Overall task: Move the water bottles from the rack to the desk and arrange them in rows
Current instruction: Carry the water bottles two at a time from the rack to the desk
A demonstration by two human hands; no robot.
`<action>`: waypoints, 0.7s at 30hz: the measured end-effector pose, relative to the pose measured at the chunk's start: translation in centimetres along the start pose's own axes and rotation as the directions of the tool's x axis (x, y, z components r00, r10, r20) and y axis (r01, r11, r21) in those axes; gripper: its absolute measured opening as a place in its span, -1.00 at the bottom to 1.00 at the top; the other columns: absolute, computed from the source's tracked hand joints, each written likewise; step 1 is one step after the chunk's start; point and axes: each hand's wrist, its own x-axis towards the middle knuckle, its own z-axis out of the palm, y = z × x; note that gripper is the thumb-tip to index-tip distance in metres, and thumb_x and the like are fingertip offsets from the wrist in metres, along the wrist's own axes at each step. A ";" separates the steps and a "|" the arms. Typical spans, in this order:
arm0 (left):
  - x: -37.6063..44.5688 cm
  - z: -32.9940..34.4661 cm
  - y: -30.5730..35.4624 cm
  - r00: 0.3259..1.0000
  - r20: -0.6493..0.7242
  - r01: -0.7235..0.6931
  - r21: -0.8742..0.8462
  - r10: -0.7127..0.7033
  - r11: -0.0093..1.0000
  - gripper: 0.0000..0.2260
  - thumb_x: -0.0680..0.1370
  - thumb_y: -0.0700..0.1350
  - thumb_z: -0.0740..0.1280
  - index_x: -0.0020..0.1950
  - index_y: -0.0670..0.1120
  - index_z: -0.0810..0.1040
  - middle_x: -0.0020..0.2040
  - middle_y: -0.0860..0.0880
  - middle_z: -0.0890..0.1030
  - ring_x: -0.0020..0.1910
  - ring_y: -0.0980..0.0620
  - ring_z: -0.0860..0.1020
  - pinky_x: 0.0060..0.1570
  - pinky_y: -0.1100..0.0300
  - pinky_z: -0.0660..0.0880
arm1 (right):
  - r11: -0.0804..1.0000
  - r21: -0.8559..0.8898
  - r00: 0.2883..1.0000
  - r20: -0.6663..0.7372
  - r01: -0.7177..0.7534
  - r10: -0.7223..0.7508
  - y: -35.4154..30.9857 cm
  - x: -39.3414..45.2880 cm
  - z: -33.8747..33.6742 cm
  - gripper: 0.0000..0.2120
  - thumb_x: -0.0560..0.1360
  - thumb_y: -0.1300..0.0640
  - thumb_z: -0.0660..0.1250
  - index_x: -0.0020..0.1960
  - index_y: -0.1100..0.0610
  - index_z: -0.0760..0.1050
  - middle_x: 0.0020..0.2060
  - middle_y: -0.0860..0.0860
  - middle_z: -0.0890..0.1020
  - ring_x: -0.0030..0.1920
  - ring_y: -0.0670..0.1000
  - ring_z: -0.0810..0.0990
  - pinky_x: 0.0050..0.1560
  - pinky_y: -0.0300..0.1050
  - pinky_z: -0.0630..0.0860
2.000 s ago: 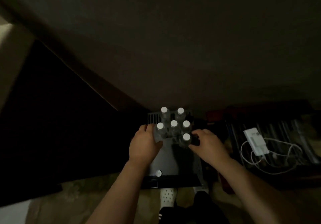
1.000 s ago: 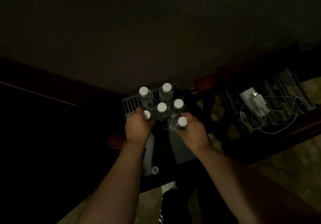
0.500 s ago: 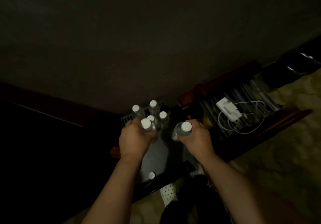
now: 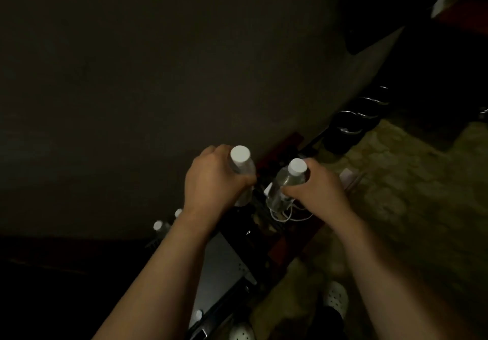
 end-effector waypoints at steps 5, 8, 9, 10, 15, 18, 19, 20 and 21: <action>1.7 3.2 10.7 0.986 0.135 -0.072 -0.167 0.095 0.983 -0.70 0.29 0.05 0.55 -0.06 0.07 0.56 -0.10 0.08 0.61 -0.13 0.12 0.60 -0.11 -0.01 0.62 | 1.000 0.023 0.989 -0.148 -0.018 0.022 2.9 0.2 -10.7 -0.52 0.29 0.09 0.59 0.14 -0.02 0.48 -0.04 -0.11 0.56 -0.02 -0.04 0.55 -0.05 -0.10 0.52; 2.8 5.7 17.4 0.978 0.141 -0.119 -0.234 0.155 0.965 -0.70 0.26 0.05 0.55 -0.08 0.08 0.58 -0.14 0.11 0.65 -0.14 0.13 0.63 -0.13 -0.03 0.63 | 1.000 -0.002 0.975 -0.223 -0.018 0.017 4.9 0.6 -17.9 -0.49 0.28 0.08 0.59 0.17 0.00 0.50 -0.04 -0.09 0.56 0.00 -0.02 0.55 -0.01 -0.07 0.53; 3.1 6.6 19.8 0.974 0.132 -0.146 -0.246 0.182 0.958 -0.71 0.25 0.05 0.55 -0.09 0.08 0.58 -0.16 0.11 0.65 -0.16 0.13 0.63 -0.14 -0.02 0.63 | 1.000 -0.008 0.970 -0.244 -0.018 0.015 5.7 0.8 -20.3 -0.48 0.27 0.07 0.60 0.18 0.00 0.50 -0.01 -0.08 0.58 0.01 -0.02 0.56 0.00 -0.06 0.54; 3.5 7.5 22.2 0.969 0.130 -0.171 -0.256 0.209 0.952 -0.72 0.25 0.04 0.55 -0.10 0.09 0.59 -0.18 0.11 0.65 -0.17 0.14 0.63 -0.15 -0.01 0.63 | 1.000 -0.010 0.965 -0.263 -0.011 0.008 6.5 0.9 -22.8 -0.46 0.26 0.05 0.61 0.18 -0.01 0.50 0.02 -0.08 0.59 0.01 -0.02 0.57 0.00 -0.07 0.54; 5.8 13.1 33.0 0.935 0.179 -0.246 -0.292 0.305 0.924 -0.75 0.28 0.03 0.58 -0.14 0.11 0.58 -0.21 0.13 0.65 -0.20 0.17 0.63 -0.15 0.00 0.63 | 0.999 -0.027 0.944 -0.327 0.020 -0.028 10.7 2.0 -34.6 -0.51 0.29 0.01 0.60 0.15 -0.05 0.50 -0.03 -0.15 0.55 -0.06 -0.12 0.54 -0.23 -0.32 0.39; 7.0 17.2 38.4 0.914 0.211 -0.275 -0.310 0.348 0.910 -0.75 0.30 0.03 0.58 -0.13 0.12 0.57 -0.20 0.12 0.64 -0.20 0.18 0.61 -0.14 0.01 0.63 | 0.998 -0.054 0.933 -0.359 0.009 -0.028 13.5 2.9 -40.3 -0.49 0.28 0.02 0.60 0.17 -0.02 0.51 -0.02 -0.14 0.60 -0.08 -0.14 0.55 -0.24 -0.31 0.38; 7.5 18.5 39.9 0.909 0.209 -0.288 -0.313 0.361 0.905 -0.75 0.30 0.02 0.58 -0.13 0.12 0.57 -0.20 0.12 0.63 -0.21 0.20 0.60 -0.15 0.04 0.63 | 0.998 -0.064 0.929 -0.370 -0.001 -0.023 14.4 3.3 -42.0 -0.51 0.28 0.03 0.60 0.16 -0.02 0.52 -0.04 -0.13 0.61 -0.10 -0.16 0.55 -0.26 -0.31 0.37; 8.0 19.8 41.5 0.904 0.205 -0.298 -0.324 0.374 0.898 -0.75 0.30 0.02 0.58 -0.14 0.11 0.57 -0.22 0.13 0.63 -0.23 0.21 0.59 -0.18 0.08 0.62 | 0.998 -0.068 0.924 -0.381 -0.014 -0.013 15.3 3.8 -43.5 -0.52 0.28 0.03 0.60 0.15 -0.01 0.53 -0.04 -0.12 0.62 -0.10 -0.16 0.55 -0.26 -0.30 0.37; 8.6 21.1 42.9 0.898 0.209 -0.308 -0.332 0.388 0.892 -0.75 0.30 0.02 0.58 -0.13 0.10 0.59 -0.23 0.13 0.63 -0.24 0.22 0.59 -0.21 0.12 0.60 | 0.997 -0.068 0.919 -0.395 -0.028 -0.001 16.3 4.3 -44.9 -0.52 0.28 0.04 0.60 0.14 -0.01 0.53 -0.04 -0.12 0.62 -0.08 -0.13 0.57 -0.24 -0.29 0.40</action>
